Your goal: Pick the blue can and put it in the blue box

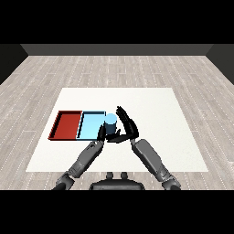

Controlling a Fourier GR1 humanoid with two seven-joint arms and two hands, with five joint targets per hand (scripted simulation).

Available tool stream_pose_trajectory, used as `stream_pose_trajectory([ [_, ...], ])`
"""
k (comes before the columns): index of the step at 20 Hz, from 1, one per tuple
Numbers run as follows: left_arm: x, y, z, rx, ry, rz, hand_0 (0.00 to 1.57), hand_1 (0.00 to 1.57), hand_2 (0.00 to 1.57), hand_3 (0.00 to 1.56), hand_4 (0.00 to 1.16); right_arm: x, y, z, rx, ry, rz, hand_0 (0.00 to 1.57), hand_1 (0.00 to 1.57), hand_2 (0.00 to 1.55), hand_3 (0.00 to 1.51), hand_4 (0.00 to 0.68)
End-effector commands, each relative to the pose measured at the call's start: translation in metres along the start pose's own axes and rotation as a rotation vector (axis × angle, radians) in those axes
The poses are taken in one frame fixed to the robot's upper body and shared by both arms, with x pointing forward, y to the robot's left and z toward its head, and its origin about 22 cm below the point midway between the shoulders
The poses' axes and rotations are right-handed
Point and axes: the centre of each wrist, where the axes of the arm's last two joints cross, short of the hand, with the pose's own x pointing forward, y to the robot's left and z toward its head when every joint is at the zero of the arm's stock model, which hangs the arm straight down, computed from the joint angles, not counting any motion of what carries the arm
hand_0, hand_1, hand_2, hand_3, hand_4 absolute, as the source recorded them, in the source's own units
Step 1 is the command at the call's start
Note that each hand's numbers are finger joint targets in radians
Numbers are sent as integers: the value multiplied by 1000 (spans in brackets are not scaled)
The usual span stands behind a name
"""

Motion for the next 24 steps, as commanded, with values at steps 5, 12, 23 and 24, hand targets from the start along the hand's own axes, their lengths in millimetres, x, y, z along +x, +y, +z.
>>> stream_pose_trajectory([
  [5, -1, 19, -3, 30, 14, -39, 1571, 1571, 1571, 1494, 1126, 21, -34, 24, -97, -75, -5, 0, 0, 0, 0, 0],
  [12, -7, 56, -7, 76, 40, -109, 1571, 1571, 1571, 1494, 1137, 65, -90, 70, -221, -168, 3, 0, 0, 0, 0, 0],
  [23, -28, 147, -28, 305, 308, -257, 1571, 1571, 1571, 1507, 1081, 63, -125, 95, -339, -133, 77, 0, 0, 0, 0, 0],
  [24, -25, 181, -24, 313, 323, -224, 1571, 1571, 1571, 1502, 1090, 62, -120, 89, -336, -142, 65, 0, 0, 0, 0, 0],
])
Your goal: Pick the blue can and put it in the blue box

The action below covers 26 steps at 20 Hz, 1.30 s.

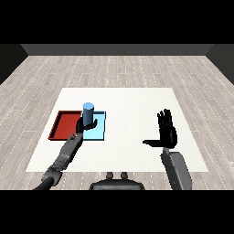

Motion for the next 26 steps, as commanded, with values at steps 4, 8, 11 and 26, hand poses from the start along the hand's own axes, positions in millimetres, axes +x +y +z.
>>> stream_pose_trajectory([
  [4, -21, 27, -18, 47, 169, -102, 1571, 1571, 1571, 1499, 1062, -20, -4, 6, -31, 0, 19, 0, 0, 0, 0, 0],
  [8, -8, 58, -37, 96, 287, -215, 1571, 1571, 1548, 1401, 991, -23, -10, 0, -66, 35, -8, 0, 0, 0, 0, 0],
  [11, -26, 29, -24, 61, 364, -265, 1548, 1548, 1484, 1382, 971, -34, -14, -9, -69, 48, -12, 0, 0, 0, 0, 0],
  [26, -61, 16, 6, -86, 577, -390, 861, 861, 878, 478, 651, -41, -20, -12, -86, 56, -17, 0, 0, 0, 0, 0],
])
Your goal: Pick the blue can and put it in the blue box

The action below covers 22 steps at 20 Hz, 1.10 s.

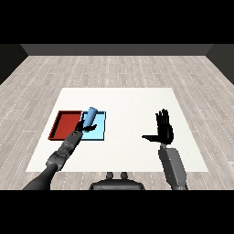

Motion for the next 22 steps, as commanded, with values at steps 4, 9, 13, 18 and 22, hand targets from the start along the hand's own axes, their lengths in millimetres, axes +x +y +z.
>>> stream_pose_trajectory([
  [4, -44, -10, 11, 13, 142, -77, 0, 0, 0, 0, 0, 6, -16, 3, 8, -4, -20, 0, 0, 0, 0, 0],
  [9, -22, -10, 7, 220, 25, 53, 0, 0, 0, 0, 0, 3, -4, 6, 16, -17, -38, 0, 0, 0, 0, 0],
  [13, 10, -7, 4, 386, -272, 211, 0, 0, 0, 0, 0, 4, -4, 4, 17, -22, -49, 0, 0, 0, 0, 0],
  [18, 25, 0, 10, 254, -633, 363, 0, 0, 0, 0, 0, 5, -1, 1, 29, -11, -61, 0, 0, 0, 0, 0],
  [22, 36, -11, 27, 189, -857, 472, 0, 0, 0, 0, 0, 6, -14, 4, 41, 15, 17, 0, 0, 0, 0, 0],
])
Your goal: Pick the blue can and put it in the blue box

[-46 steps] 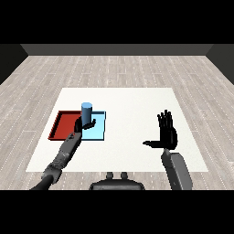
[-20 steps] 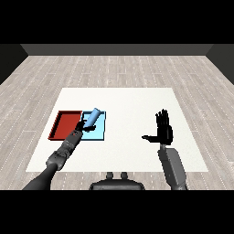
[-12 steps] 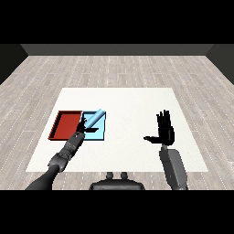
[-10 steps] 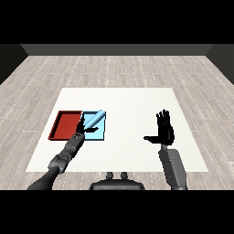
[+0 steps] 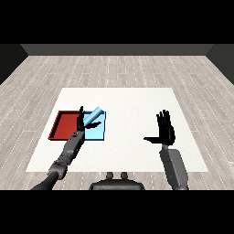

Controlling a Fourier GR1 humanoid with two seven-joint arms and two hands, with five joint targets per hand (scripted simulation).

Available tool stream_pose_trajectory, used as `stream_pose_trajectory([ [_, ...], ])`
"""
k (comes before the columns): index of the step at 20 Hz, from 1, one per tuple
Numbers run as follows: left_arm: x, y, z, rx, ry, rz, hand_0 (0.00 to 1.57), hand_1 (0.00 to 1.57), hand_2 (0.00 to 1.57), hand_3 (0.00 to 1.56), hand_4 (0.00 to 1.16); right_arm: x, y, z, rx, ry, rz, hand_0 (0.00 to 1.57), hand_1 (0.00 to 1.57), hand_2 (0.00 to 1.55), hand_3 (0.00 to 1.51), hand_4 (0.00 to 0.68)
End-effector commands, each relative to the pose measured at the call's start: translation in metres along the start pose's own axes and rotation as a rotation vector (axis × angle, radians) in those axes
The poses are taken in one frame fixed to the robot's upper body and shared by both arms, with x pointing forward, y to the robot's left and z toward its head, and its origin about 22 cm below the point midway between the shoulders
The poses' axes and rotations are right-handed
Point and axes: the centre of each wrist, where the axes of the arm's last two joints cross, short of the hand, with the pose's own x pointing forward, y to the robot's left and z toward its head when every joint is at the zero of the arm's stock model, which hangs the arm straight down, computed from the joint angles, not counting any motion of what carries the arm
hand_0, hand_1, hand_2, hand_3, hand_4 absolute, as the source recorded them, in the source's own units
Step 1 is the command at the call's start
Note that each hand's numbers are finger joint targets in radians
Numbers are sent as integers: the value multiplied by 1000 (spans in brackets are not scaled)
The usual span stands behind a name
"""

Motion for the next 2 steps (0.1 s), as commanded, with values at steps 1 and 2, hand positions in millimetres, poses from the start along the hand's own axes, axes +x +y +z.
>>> stream_pose_trajectory([
  [1, 14, -21, 21, -48, -183, 190, 0, 0, 0, 0, 0, -6, -3, 6, 17, 13, 40, 0, 0, 0, 0, 0],
  [2, 22, -23, 22, -77, -212, 206, 0, 0, 0, 0, 0, 4, 7, 0, 20, 17, 30, 0, 0, 0, 0, 0],
])
